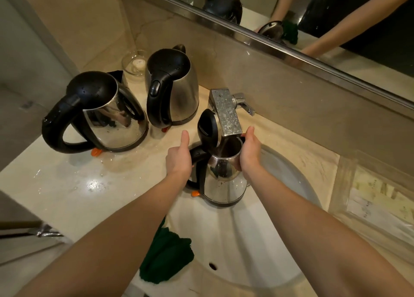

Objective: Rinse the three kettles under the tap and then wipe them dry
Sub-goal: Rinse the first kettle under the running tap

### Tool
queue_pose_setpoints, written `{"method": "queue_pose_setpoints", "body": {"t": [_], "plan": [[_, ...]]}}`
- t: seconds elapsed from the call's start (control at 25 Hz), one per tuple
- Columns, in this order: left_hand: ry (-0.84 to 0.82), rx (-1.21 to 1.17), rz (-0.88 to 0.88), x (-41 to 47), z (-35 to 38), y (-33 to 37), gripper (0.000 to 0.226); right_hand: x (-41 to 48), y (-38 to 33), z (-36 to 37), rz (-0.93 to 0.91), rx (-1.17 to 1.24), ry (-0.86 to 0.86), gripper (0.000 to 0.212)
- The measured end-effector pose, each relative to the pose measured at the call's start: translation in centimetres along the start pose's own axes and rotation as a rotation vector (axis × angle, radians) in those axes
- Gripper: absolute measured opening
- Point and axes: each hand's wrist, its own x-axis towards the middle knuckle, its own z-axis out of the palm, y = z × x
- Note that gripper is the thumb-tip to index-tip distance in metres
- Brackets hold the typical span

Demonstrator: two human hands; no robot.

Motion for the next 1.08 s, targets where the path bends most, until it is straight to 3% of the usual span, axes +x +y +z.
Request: {"method": "queue_pose_setpoints", "body": {"t": [0.16,0.44,1.08], "plan": [[0.15,0.148,0.022,-1.1,0.7,0.5,0.064,0.1,0.1,0.1,-0.028,-0.021,0.019,0.054],[0.257,0.225,0.025,-0.6,1.3,0.5,0.071,0.3,0.3,0.3,-0.059,-0.031,0.053,0.051],[0.331,0.226,0.035,-0.4,1.5,0.3,0.069,0.2,0.7,0.3,-0.105,-0.087,0.085,0.059]]}}
